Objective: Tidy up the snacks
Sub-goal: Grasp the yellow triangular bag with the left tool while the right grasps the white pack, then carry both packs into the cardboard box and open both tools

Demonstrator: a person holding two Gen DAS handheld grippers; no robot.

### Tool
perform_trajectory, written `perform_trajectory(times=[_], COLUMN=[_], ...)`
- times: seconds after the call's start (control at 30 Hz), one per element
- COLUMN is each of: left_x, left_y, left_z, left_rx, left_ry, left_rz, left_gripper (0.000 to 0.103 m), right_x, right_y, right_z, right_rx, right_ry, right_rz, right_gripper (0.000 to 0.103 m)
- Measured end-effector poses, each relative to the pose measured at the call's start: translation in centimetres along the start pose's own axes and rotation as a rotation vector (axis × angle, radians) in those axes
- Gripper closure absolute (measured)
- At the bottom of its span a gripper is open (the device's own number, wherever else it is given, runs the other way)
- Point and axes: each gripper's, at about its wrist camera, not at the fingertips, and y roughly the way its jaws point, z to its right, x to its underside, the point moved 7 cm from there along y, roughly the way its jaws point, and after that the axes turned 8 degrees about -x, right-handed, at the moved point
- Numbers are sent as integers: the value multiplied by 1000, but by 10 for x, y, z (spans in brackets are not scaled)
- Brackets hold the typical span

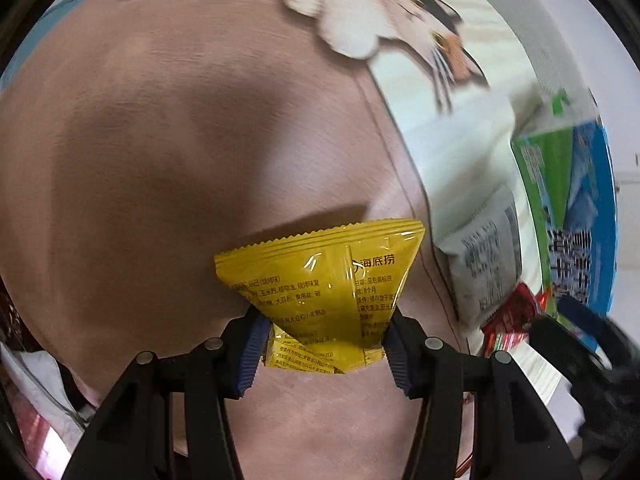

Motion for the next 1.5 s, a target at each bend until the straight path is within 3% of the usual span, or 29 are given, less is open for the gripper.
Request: perform_trajectory(times=[0.27, 0.37, 0.6, 0.63, 0.8, 1.03, 1.27, 1.5], left_x=[0, -3, -6, -9, -15, -32, -33, -19], left_y=[4, 7, 4, 7, 3, -28, -64, -105], left_z=[-20, -24, -34, -25, 6, 26, 63, 132], left_rx=[15, 23, 3, -2, -52, -121, -184, -184], left_ry=[-29, -40, -21, -18, 58, 169, 337, 543], left_rz=[-8, -20, -27, -23, 31, 153, 268, 390], left_gripper=[52, 52, 52, 52, 54, 54, 54, 54], right_x=[-26, -28, -24, -22, -14, -4, 32, 61], right_y=[51, 64, 66, 62, 43, -6, -55, -121], right_z=[-20, -16, -11, -8, 10, 56, 97, 94], right_rx=[95, 111, 126, 118, 38, -117, -285, -322], right_ry=[-215, -231, -244, -220, -74, 204, 454, 560], right_rz=[-165, -200, -149, -132, -45, 142, 329, 523], right_gripper=[7, 25, 36, 42, 48, 49, 50, 50])
